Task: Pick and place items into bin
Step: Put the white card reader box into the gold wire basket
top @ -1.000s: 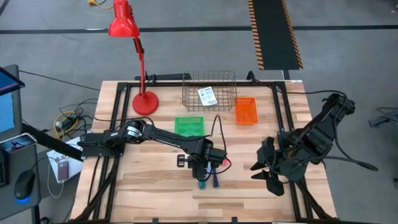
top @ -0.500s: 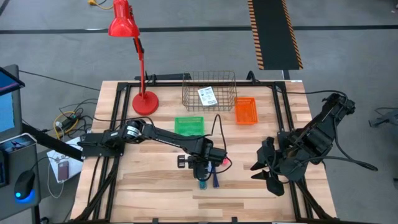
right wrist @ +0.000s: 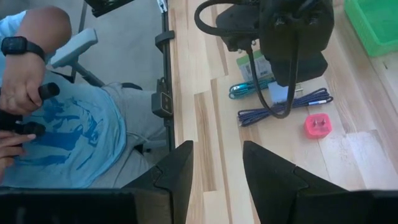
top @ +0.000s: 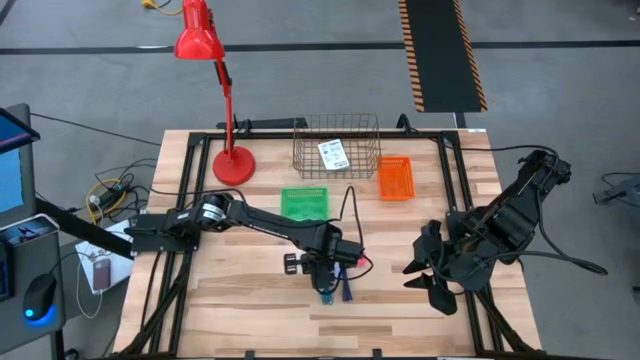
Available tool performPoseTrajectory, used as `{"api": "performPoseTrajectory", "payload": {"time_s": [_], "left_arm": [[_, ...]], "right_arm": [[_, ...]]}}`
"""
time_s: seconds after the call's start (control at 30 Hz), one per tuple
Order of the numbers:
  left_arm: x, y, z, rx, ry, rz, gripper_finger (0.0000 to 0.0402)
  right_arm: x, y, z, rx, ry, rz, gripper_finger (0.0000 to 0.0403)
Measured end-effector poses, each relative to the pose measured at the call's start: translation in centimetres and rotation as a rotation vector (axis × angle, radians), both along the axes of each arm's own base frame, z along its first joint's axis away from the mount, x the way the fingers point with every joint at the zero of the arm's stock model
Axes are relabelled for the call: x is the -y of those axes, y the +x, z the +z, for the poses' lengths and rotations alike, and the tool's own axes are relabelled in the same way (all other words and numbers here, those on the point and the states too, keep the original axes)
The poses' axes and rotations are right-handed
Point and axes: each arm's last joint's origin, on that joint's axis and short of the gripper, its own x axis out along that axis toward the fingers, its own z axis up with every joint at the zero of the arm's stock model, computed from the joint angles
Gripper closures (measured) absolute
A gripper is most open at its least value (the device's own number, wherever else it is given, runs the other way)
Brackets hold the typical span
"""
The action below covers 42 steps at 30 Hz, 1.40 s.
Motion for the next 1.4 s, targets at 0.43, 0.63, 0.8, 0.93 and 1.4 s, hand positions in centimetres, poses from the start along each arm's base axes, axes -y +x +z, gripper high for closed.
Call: {"api": "performPoseTrajectory", "payload": {"time_s": [0.43,0.63,0.8,0.93,1.4], "left_arm": [[-0.3,-1.1,4.9,-0.085,-0.013,0.056,0.0372],[-1.2,-1.2,8.1,-0.056,-0.026,0.145,0.0361],[-2.4,-2.4,11.4,0.045,-0.033,0.149,0.0361],[-4.0,-4.7,15.9,0.157,-0.052,0.189,0.0371],[-12.3,-14.3,29.9,0.834,-0.095,0.424,0.0371]], "right_arm": [[0.0,0.0,0.0,0.0,0.0,0.0,0.027],[0.0,0.0,0.0,0.0,0.0,0.0,0.0268],[0.0,0.0,0.0,0.0,0.0,0.0,0.027],[0.0,0.0,0.0,0.0,0.0,0.0,0.0269],[0.0,0.0,0.0,0.001,0.0,0.0,0.0268]]}}
